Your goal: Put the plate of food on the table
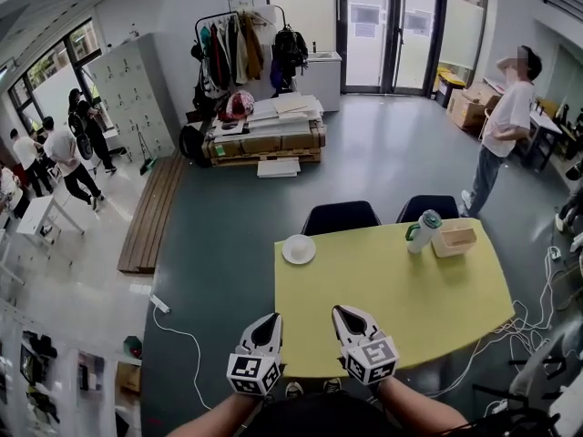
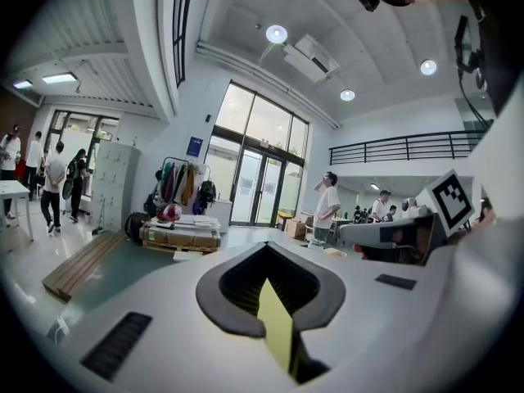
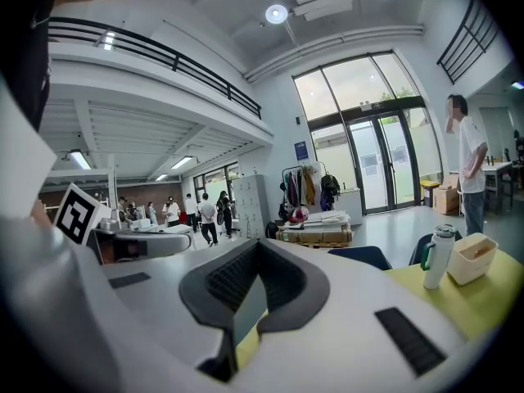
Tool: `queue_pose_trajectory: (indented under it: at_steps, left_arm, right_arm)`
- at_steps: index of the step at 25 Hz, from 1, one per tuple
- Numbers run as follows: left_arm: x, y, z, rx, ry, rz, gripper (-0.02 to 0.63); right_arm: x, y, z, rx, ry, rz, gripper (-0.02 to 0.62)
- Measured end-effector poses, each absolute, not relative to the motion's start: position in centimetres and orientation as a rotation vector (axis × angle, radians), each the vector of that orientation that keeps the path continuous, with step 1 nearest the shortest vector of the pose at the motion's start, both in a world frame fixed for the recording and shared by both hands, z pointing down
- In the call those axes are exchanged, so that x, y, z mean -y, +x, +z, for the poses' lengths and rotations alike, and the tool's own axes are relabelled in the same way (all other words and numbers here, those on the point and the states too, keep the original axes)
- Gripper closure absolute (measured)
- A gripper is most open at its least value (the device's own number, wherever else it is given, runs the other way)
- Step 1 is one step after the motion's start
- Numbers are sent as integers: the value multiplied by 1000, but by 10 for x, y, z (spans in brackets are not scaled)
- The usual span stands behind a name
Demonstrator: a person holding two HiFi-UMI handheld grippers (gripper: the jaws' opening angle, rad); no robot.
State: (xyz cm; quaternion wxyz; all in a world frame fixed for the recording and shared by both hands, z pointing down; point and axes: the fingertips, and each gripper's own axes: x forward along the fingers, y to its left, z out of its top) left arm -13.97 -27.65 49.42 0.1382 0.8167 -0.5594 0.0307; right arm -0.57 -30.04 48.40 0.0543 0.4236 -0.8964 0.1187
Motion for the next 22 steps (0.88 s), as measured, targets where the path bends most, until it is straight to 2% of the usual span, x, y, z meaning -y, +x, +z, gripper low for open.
queue_pose_trajectory:
  at_steps: [22]
  left_arm:
    - [281, -136, 498, 1575, 2347, 57, 597]
  right_arm:
    - [307, -7, 483, 2707, 1312, 352, 583]
